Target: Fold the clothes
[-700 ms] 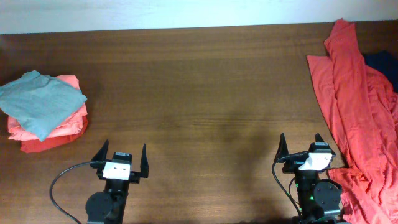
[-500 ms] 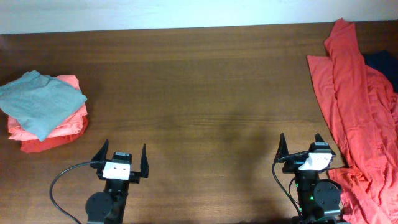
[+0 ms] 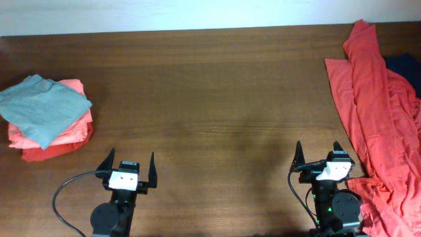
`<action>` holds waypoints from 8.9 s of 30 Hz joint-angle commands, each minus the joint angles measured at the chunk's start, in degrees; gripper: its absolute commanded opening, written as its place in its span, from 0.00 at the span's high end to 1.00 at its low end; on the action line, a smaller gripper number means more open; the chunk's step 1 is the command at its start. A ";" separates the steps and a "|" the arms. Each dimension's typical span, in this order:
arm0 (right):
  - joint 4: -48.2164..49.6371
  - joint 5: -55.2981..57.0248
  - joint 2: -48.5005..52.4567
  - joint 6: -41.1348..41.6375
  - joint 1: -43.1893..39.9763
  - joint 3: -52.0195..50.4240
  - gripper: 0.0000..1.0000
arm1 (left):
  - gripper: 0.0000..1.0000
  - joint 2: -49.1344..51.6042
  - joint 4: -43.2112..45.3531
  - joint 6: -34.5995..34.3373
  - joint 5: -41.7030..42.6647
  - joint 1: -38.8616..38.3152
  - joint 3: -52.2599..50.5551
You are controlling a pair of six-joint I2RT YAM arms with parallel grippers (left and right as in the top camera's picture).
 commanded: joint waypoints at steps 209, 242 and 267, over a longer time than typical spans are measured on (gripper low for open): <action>-51.93 7.39 67.69 18.05 4.37 64.61 0.01 | 0.01 84.19 -11.58 -44.52 16.20 -25.83 44.92; -53.55 7.63 67.69 16.92 3.98 64.61 0.01 | 1.00 95.03 -9.62 -29.44 -4.68 8.20 70.38; -53.62 7.65 67.69 16.92 3.98 64.61 0.01 | 0.11 97.85 -34.80 -38.77 5.62 -7.08 60.48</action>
